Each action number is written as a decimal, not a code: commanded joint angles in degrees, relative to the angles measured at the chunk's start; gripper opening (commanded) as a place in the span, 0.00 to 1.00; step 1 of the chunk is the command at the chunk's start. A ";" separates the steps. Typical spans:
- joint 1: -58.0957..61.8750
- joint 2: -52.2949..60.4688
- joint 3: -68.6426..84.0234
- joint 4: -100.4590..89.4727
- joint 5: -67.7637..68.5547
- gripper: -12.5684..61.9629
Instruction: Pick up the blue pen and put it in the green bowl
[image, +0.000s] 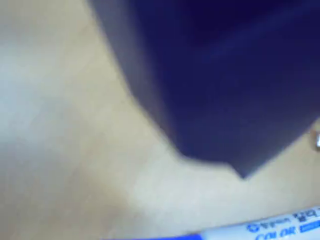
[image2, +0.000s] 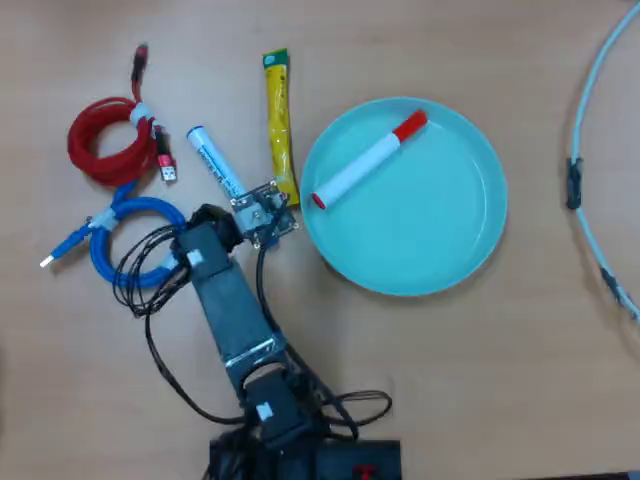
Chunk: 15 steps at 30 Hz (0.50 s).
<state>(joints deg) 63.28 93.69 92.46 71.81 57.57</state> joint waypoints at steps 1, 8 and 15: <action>-1.05 0.09 -4.57 -3.16 4.04 0.47; -1.85 -3.60 -4.57 -5.19 6.94 0.47; -2.99 -5.98 -4.57 -8.35 7.56 0.47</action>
<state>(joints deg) 60.73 87.63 92.46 66.97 63.98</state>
